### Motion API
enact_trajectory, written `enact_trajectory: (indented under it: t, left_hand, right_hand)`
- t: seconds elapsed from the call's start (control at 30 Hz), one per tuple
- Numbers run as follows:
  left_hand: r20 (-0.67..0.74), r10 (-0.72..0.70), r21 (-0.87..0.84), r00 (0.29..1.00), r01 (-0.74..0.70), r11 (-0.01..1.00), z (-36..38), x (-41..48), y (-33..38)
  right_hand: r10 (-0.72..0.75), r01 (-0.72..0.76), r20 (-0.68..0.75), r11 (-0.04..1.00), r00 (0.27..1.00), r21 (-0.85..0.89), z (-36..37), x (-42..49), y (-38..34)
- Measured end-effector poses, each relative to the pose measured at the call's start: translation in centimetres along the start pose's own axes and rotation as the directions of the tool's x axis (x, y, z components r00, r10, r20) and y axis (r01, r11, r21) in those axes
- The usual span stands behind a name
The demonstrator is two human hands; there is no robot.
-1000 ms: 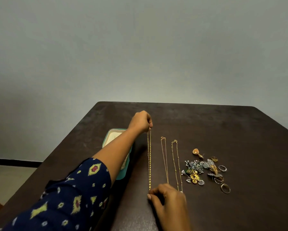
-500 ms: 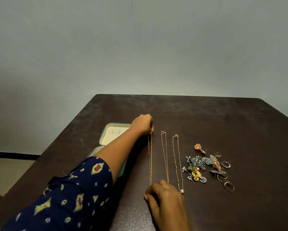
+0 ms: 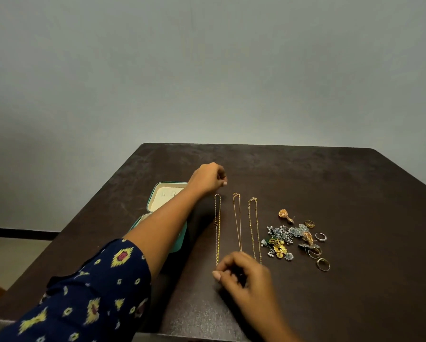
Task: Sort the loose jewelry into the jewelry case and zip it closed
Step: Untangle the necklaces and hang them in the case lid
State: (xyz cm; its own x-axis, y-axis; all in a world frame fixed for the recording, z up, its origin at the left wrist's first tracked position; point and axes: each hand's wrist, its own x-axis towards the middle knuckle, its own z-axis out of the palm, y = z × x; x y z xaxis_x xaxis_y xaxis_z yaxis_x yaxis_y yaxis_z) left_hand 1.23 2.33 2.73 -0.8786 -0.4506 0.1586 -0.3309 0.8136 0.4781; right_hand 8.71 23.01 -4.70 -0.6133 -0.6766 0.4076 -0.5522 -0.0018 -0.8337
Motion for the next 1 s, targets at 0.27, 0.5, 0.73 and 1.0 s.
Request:
enact_trajectory:
  t: [0.27,0.5,0.73,1.0]
  left_hand:
    - [-0.129,-0.037,-0.28,0.991,-0.001,0.96,0.8,-3.2,1.6]
    - [-0.043,-0.054,-0.226,0.998,0.043,0.973,2.4,-3.1,2.6]
    - [0.049,-0.059,-0.185,0.997,0.067,0.981,3.8,-1.4,2.8]
    - [0.114,-0.063,-0.005,0.991,0.064,0.998,4.9,1.0,3.5]
  right_hand:
    - [-0.031,0.072,0.111,0.922,0.993,-0.381,-9.5,-2.1,1.8]
    - [-0.037,0.112,0.174,0.888,0.984,-0.446,-9.0,-2.2,3.5]
    - [-0.079,0.174,0.183,0.784,0.98,-0.596,-6.9,-1.0,3.9]
    - [-0.122,0.215,0.187,0.743,0.975,-0.635,-6.8,-1.4,3.6]
